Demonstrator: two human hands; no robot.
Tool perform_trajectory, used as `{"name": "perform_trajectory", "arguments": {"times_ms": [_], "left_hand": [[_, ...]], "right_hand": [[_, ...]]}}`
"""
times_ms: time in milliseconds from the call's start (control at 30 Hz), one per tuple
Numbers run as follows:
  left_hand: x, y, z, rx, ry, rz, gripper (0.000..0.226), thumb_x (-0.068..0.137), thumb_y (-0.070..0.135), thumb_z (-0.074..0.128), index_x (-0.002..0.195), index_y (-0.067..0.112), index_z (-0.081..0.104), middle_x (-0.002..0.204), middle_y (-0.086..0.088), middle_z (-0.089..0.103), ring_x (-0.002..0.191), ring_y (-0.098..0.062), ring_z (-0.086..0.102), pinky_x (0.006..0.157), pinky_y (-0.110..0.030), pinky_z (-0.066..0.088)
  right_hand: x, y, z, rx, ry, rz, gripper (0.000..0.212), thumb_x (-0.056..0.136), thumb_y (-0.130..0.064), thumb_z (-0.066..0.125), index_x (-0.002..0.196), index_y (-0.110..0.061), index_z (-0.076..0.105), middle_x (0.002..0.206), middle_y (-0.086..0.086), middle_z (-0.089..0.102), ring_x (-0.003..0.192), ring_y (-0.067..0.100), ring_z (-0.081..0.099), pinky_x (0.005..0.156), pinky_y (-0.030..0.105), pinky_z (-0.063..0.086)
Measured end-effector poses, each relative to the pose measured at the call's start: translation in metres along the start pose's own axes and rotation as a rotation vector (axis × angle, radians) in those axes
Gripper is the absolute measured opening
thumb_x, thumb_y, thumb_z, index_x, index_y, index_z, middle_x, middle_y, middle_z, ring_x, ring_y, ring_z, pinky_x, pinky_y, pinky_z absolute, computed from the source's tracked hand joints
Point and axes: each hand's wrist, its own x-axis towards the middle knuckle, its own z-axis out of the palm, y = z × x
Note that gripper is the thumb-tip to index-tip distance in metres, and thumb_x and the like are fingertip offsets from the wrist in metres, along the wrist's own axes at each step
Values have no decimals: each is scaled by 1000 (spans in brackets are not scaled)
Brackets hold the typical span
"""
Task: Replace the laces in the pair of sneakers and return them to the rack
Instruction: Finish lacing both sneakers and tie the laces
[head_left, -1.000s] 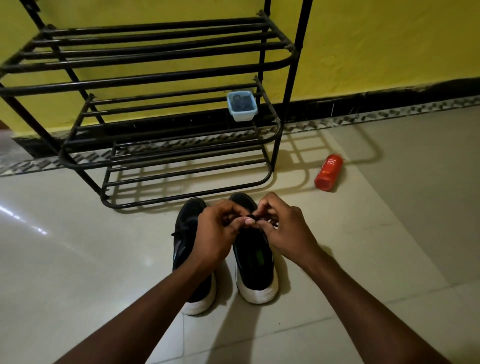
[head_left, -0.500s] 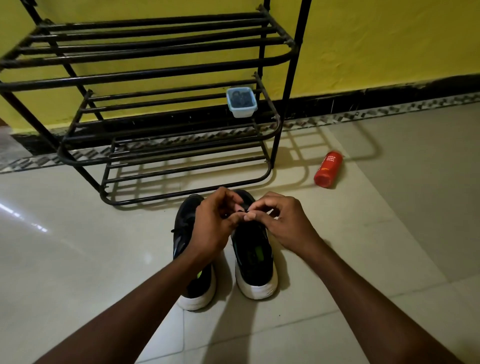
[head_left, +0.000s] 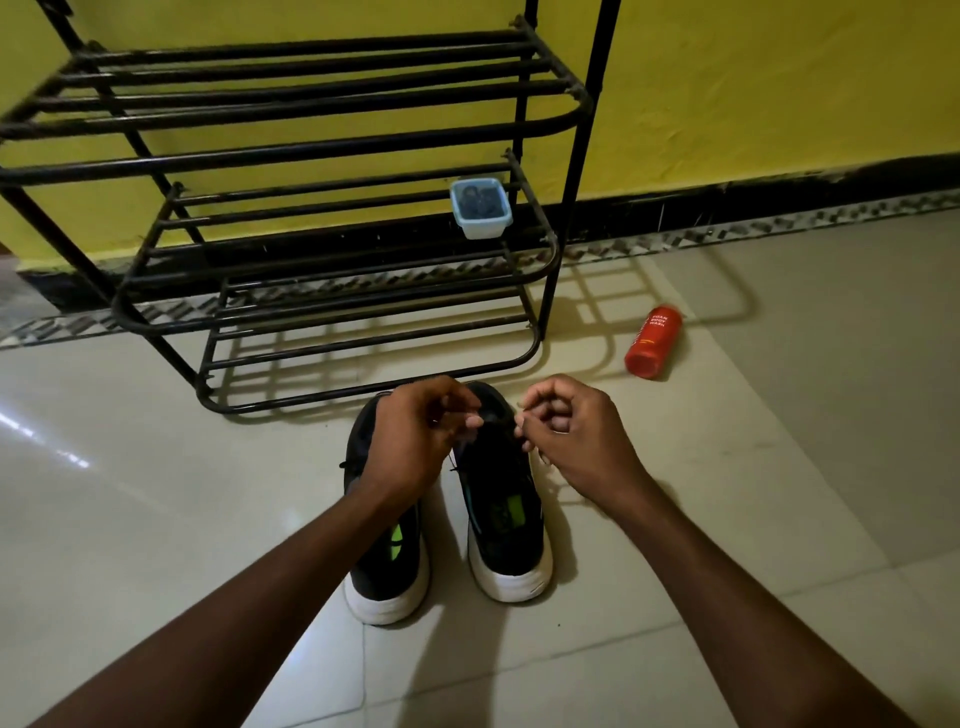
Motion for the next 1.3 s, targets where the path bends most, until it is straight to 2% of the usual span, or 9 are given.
{"name": "perform_trajectory", "arguments": {"times_ms": [133, 233, 433, 633, 700, 833, 1033, 1200, 1300], "left_hand": [[2, 7, -6, 224, -48, 62, 8, 88, 12, 76, 88, 19, 72, 82, 7, 68, 73, 2, 66, 67, -18, 55], [4, 11, -6, 227, -28, 18, 6, 88, 12, 76, 87, 12, 70, 71, 8, 64, 66, 10, 63, 58, -9, 47], [7, 28, 3, -311, 44, -280, 15, 90, 10, 72, 91, -3, 65, 79, -16, 74, 69, -27, 76, 63, -33, 63], [6, 28, 14, -319, -135, -219, 15, 99, 9, 59, 99, -6, 58, 75, -4, 72, 69, -9, 71, 60, -19, 54], [0, 26, 16, -384, -185, -235, 17, 102, 13, 54, 105, -5, 52, 75, -3, 73, 70, -10, 72, 60, -19, 52], [-3, 19, 14, -421, -210, -257, 26, 103, 26, 54, 108, 0, 53, 91, -13, 74, 89, -36, 70, 79, -49, 55], [-6, 13, 23, -355, -159, -122, 14, 90, 4, 71, 88, -3, 60, 90, -16, 70, 82, -14, 71, 68, -22, 54], [-6, 4, 26, -314, -70, -88, 17, 81, 4, 81, 82, -6, 68, 87, -14, 75, 87, -26, 74, 81, -45, 62], [-6, 5, 26, -280, -16, -91, 16, 77, 6, 84, 79, -3, 71, 83, -10, 75, 85, -24, 75, 83, -48, 61]], "right_hand": [[2, -7, -15, 52, -73, -3, 13, 90, -2, 69, 96, -12, 76, 77, 8, 74, 67, 25, 74, 67, 41, 62], [3, -14, -22, 38, -158, 21, 15, 87, 2, 72, 97, -6, 78, 82, 8, 75, 74, 25, 76, 77, 46, 63], [0, -26, -17, -117, -264, -130, 19, 79, 8, 76, 85, -10, 81, 88, -3, 72, 85, 16, 73, 74, 37, 63], [5, -25, -8, -305, -61, -407, 16, 80, -3, 78, 91, -16, 80, 93, -2, 75, 89, 6, 70, 74, 27, 61], [5, -21, -6, -313, -3, -393, 15, 82, -3, 77, 91, -15, 76, 89, -5, 73, 84, 5, 69, 72, 28, 60], [6, -13, -3, -330, 67, -291, 17, 86, -8, 75, 88, -19, 63, 84, -9, 67, 83, 6, 67, 72, 29, 59], [9, 1, 0, -131, 12, -189, 22, 86, 3, 70, 96, -15, 78, 93, -3, 70, 91, 9, 68, 75, 20, 56], [13, 10, 1, -99, -56, -170, 26, 83, 3, 73, 98, -17, 81, 91, -3, 68, 92, 11, 67, 81, 23, 54], [16, 8, 2, -75, -63, -179, 25, 79, 2, 76, 96, -15, 82, 91, -4, 70, 93, 11, 68, 82, 22, 53]]}}
